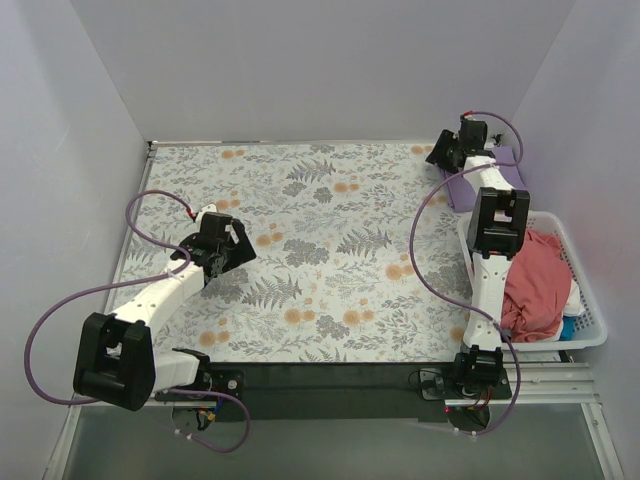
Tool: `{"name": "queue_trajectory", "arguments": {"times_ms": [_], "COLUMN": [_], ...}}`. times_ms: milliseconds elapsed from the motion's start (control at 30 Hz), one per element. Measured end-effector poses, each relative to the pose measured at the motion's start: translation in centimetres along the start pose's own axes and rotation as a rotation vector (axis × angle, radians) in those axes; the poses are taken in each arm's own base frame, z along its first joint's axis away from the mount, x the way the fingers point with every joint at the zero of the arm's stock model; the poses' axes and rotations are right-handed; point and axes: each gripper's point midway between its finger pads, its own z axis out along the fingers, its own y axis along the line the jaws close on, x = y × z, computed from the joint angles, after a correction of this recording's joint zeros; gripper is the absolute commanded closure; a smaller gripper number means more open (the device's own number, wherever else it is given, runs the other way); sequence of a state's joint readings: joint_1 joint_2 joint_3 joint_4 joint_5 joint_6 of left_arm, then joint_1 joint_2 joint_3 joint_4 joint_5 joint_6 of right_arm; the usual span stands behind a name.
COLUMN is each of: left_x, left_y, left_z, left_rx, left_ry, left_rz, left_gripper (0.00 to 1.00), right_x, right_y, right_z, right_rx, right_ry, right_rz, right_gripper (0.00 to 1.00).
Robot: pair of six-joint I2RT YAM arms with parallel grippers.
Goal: Fold and stack the t-shirts
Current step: Neatly place the folded tshirt to the corner, then reset both grippers
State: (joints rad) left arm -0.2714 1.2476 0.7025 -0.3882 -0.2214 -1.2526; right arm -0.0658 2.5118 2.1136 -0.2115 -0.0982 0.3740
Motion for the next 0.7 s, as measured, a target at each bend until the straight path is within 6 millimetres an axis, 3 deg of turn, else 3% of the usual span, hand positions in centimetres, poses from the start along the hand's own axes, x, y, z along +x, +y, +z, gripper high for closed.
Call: {"name": "queue_trajectory", "arguments": {"times_ms": [167, 233, 300, 400, 567, 633, 700], "left_x": [-0.6, -1.2, -1.8, -2.7, -4.5, -5.6, -7.3], "left_y": [-0.2, -0.3, -0.4, -0.4, -0.3, -0.4, -0.7], "left_z": [-0.6, -1.0, -1.6, -2.4, -4.6, -6.1, -7.9], "left_rx": [0.012, 0.022, 0.029, 0.037, 0.056, 0.064, 0.073], "left_ry": [-0.027, -0.049, -0.076, -0.118, -0.203, -0.238, -0.281], "left_rz": [-0.007, -0.012, -0.018, -0.029, -0.057, -0.071, -0.084], "left_gripper": [0.16, 0.15, 0.14, 0.14, 0.13, 0.13, 0.1], "right_x": [1.5, 1.8, 0.3, -3.6, -9.4, -10.0, -9.2], "right_y": [1.0, 1.7, 3.1, 5.8, 10.4, 11.4, 11.7], "right_z": [-1.7, -3.9, -6.5, -12.4, -25.9, -31.2, -35.7], "right_rx": [-0.096, -0.12, -0.153, -0.207, -0.279, -0.294, -0.292], "right_ry": [0.017, 0.028, -0.009, -0.122, -0.353, -0.431, -0.476], "right_rz": [-0.018, -0.025, -0.048, -0.101, -0.213, -0.254, -0.278], "right_gripper": [0.37, 0.36, 0.35, 0.32, 0.31, 0.31, 0.27]}}
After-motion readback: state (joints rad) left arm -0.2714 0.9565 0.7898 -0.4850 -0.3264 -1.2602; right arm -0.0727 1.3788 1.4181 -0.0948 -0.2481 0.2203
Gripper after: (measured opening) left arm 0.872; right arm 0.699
